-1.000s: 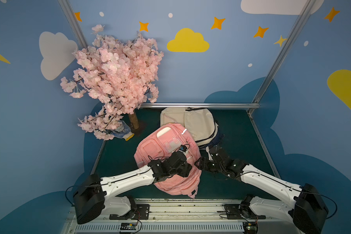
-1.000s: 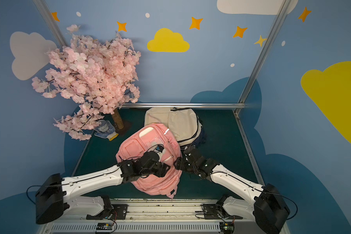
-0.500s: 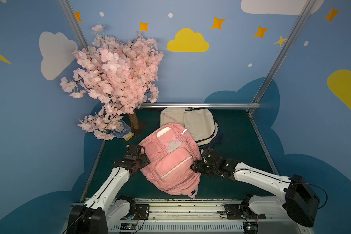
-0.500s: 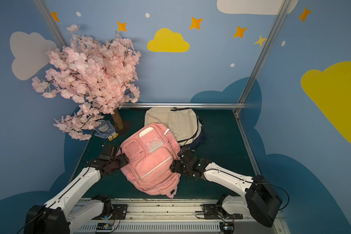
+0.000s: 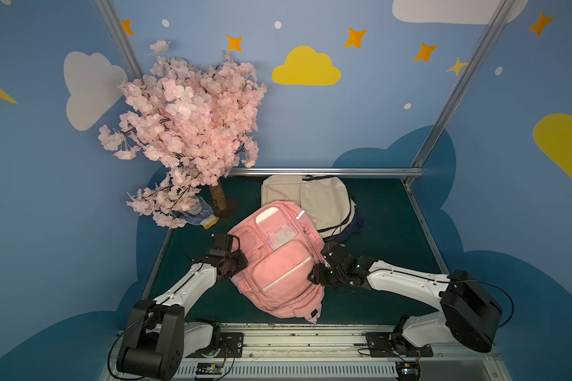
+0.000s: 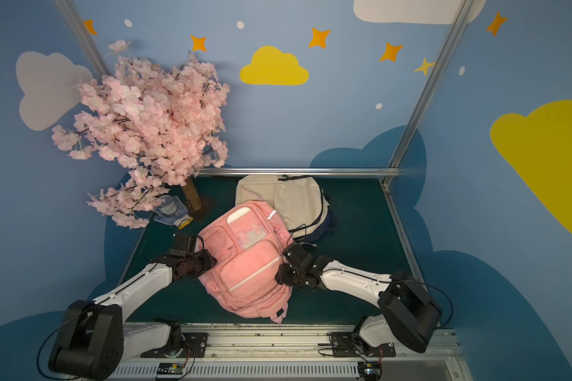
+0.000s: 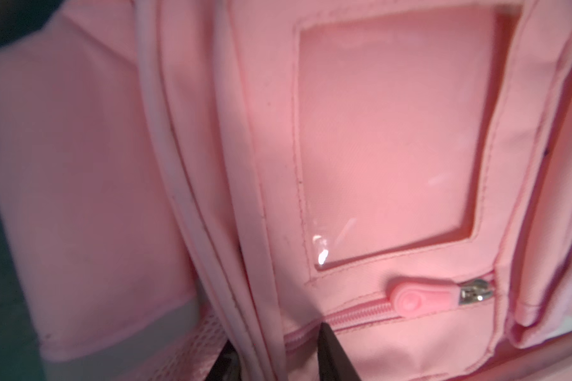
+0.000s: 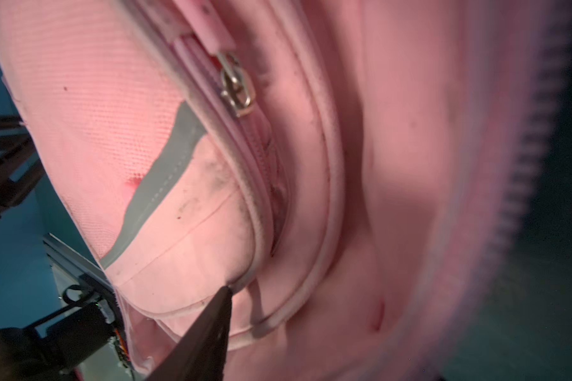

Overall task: Zip up the backpack
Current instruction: Adjust the backpack at the center of the board.

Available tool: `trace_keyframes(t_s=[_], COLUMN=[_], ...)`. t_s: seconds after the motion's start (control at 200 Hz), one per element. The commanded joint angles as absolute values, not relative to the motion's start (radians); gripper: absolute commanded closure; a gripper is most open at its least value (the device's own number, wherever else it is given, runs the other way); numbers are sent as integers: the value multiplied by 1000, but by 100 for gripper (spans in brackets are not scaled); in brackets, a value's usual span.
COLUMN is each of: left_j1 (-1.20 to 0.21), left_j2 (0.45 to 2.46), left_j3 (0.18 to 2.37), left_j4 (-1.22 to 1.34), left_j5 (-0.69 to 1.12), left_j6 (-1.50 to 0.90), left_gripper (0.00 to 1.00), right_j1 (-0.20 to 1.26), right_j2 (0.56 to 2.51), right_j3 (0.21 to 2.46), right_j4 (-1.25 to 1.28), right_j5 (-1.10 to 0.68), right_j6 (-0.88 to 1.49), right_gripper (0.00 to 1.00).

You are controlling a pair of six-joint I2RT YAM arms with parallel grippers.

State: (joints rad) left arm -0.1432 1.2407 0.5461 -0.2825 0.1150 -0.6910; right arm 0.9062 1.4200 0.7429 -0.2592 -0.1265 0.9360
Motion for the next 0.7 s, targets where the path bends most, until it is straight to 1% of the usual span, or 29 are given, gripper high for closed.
trace_keyframes(t_s=[0.0,0.04,0.105,0.175,0.205,0.31,0.41,0.526,0.696], left_j1=[-148,-150,-155,-166,-173,-202,-229,-266,-368], left_j2=[1264,1253,1204,1109,1060,867,722,629,543], left_j3=[543,537,521,507,503,496,483,473,448], left_j4=[-280,-287,-307,-357,-387,-479,-521,-542,-494], left_j5=[176,174,159,125,104,49,55,70,37], left_j6=[-664,-665,-675,-695,-704,-746,-785,-855,-971], left_gripper=[75,81,90,97,97,97,97,97,97], right_j1=[911,911,910,909,907,885,858,788,673], right_j2=[1438,1437,1429,1417,1410,1382,1351,1335,1415], right_j3=[801,824,862,908,928,1010,1069,1157,1326], right_j4=[-270,-294,-348,-411,-440,-523,-531,-539,-574], right_j5=[-168,-158,-130,-85,-61,9,91,118,99], right_j6=[910,892,860,818,799,749,658,564,444], right_gripper=[67,76,86,96,100,100,100,100,100])
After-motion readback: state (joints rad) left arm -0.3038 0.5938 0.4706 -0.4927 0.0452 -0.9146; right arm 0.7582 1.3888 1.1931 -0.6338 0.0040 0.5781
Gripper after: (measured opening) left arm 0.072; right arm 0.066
